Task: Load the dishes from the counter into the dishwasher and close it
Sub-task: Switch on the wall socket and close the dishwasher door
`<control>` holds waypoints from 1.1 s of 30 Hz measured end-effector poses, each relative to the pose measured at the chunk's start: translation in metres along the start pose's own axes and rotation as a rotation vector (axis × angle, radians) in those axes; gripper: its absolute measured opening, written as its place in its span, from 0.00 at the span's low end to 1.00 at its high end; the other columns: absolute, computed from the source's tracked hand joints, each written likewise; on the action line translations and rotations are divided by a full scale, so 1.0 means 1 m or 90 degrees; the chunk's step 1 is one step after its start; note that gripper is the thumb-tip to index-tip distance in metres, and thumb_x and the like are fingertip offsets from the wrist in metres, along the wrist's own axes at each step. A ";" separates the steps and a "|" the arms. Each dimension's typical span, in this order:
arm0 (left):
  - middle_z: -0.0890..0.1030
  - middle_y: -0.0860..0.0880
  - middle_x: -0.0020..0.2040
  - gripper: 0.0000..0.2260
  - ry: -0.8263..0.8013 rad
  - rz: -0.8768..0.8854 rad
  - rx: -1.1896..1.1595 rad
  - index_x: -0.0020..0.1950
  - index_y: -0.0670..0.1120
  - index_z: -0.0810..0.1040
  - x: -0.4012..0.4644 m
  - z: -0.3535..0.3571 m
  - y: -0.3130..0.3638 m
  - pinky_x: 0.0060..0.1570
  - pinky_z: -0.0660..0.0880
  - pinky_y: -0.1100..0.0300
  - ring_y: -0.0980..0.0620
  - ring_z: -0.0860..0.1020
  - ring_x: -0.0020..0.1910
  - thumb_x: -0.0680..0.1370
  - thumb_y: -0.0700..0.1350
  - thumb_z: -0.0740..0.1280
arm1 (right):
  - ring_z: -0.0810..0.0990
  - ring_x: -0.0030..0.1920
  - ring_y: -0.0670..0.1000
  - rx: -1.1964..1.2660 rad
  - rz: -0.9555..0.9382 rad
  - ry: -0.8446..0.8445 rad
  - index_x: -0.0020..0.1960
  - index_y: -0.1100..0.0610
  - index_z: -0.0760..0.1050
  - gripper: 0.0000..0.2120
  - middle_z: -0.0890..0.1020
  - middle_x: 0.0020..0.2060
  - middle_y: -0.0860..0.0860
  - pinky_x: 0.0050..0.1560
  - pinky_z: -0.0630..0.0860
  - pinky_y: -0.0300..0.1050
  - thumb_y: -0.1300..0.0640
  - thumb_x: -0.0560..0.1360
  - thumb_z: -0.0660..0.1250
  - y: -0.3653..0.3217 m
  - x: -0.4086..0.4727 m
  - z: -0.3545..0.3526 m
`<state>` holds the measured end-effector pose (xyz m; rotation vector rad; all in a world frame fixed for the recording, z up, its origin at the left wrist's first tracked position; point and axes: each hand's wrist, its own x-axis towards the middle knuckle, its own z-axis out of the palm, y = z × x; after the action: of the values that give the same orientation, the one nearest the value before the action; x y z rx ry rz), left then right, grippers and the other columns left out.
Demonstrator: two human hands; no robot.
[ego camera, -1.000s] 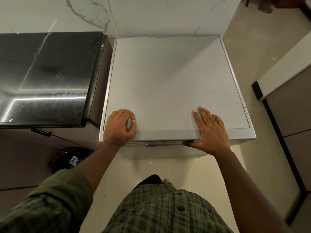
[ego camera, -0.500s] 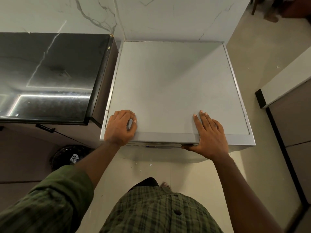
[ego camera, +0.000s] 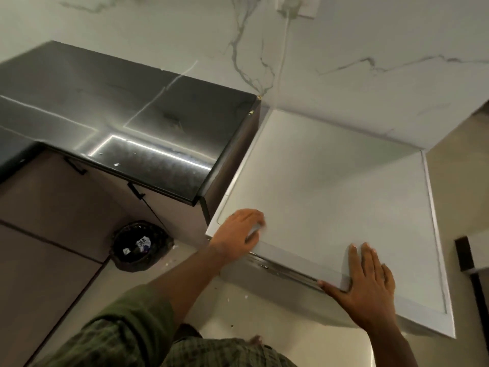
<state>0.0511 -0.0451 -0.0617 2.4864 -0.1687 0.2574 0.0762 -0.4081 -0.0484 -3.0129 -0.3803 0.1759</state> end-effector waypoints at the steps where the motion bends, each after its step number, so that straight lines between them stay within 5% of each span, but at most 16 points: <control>1: 0.78 0.50 0.69 0.15 -0.016 0.008 -0.017 0.64 0.47 0.80 -0.001 -0.003 -0.003 0.72 0.68 0.56 0.49 0.74 0.69 0.77 0.44 0.69 | 0.42 0.84 0.54 0.015 0.016 -0.004 0.85 0.48 0.47 0.57 0.46 0.84 0.55 0.81 0.48 0.61 0.14 0.67 0.42 -0.011 0.003 0.000; 7: 0.76 0.49 0.72 0.16 -0.125 0.014 -0.043 0.67 0.46 0.80 -0.013 -0.037 -0.033 0.76 0.62 0.64 0.51 0.71 0.73 0.78 0.44 0.69 | 0.38 0.83 0.53 0.119 -0.042 -0.049 0.83 0.41 0.48 0.57 0.42 0.84 0.50 0.80 0.39 0.56 0.13 0.62 0.33 -0.119 0.032 0.002; 10: 0.74 0.51 0.73 0.17 -0.076 -0.018 0.005 0.68 0.49 0.78 -0.026 -0.073 -0.069 0.75 0.55 0.70 0.53 0.69 0.74 0.80 0.47 0.67 | 0.44 0.83 0.52 0.173 -0.132 -0.093 0.81 0.40 0.58 0.55 0.48 0.84 0.48 0.80 0.43 0.54 0.13 0.63 0.36 -0.184 0.049 0.011; 13: 0.70 0.53 0.77 0.18 -0.022 -0.099 0.030 0.71 0.51 0.76 -0.040 -0.122 -0.117 0.77 0.61 0.59 0.54 0.65 0.76 0.81 0.52 0.64 | 0.59 0.81 0.57 0.237 -0.209 -0.090 0.77 0.48 0.71 0.49 0.60 0.80 0.51 0.77 0.56 0.52 0.17 0.71 0.46 -0.248 0.064 0.022; 16: 0.66 0.52 0.79 0.21 -0.020 -0.181 0.075 0.75 0.52 0.72 -0.052 -0.174 -0.163 0.79 0.61 0.52 0.52 0.60 0.80 0.82 0.54 0.63 | 0.62 0.80 0.57 0.310 -0.264 -0.071 0.75 0.48 0.73 0.43 0.64 0.80 0.52 0.75 0.59 0.51 0.20 0.74 0.53 -0.310 0.075 0.024; 24: 0.47 0.51 0.86 0.34 -0.178 -0.282 0.226 0.85 0.53 0.52 -0.072 -0.260 -0.251 0.82 0.52 0.47 0.50 0.47 0.84 0.82 0.53 0.65 | 0.75 0.69 0.62 0.214 -0.362 -0.001 0.69 0.55 0.80 0.41 0.75 0.72 0.61 0.61 0.73 0.56 0.24 0.77 0.53 -0.455 0.125 0.035; 27: 0.47 0.54 0.86 0.34 -0.229 -0.263 0.199 0.85 0.56 0.51 -0.067 -0.275 -0.263 0.82 0.51 0.47 0.53 0.47 0.84 0.82 0.48 0.65 | 0.71 0.74 0.63 0.148 -0.335 -0.095 0.74 0.54 0.75 0.48 0.70 0.75 0.61 0.66 0.73 0.62 0.20 0.74 0.46 -0.484 0.145 0.044; 29: 0.47 0.54 0.86 0.34 -0.267 -0.266 0.166 0.85 0.57 0.51 -0.062 -0.281 -0.268 0.82 0.51 0.45 0.53 0.46 0.84 0.82 0.44 0.64 | 0.60 0.80 0.60 0.092 -0.317 -0.130 0.80 0.51 0.64 0.52 0.61 0.80 0.58 0.75 0.64 0.59 0.18 0.71 0.41 -0.499 0.154 0.046; 33: 0.50 0.49 0.86 0.36 -0.318 -0.242 0.128 0.85 0.56 0.53 -0.050 -0.298 -0.276 0.81 0.54 0.43 0.48 0.50 0.84 0.81 0.35 0.61 | 0.48 0.84 0.55 -0.020 -0.315 -0.166 0.82 0.44 0.39 0.40 0.49 0.84 0.55 0.80 0.55 0.49 0.33 0.81 0.56 -0.524 0.162 0.009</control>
<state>0.0097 0.3573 0.0020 2.6721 0.1344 -0.5325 0.1043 0.1388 -0.0142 -2.8148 -1.1364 0.5194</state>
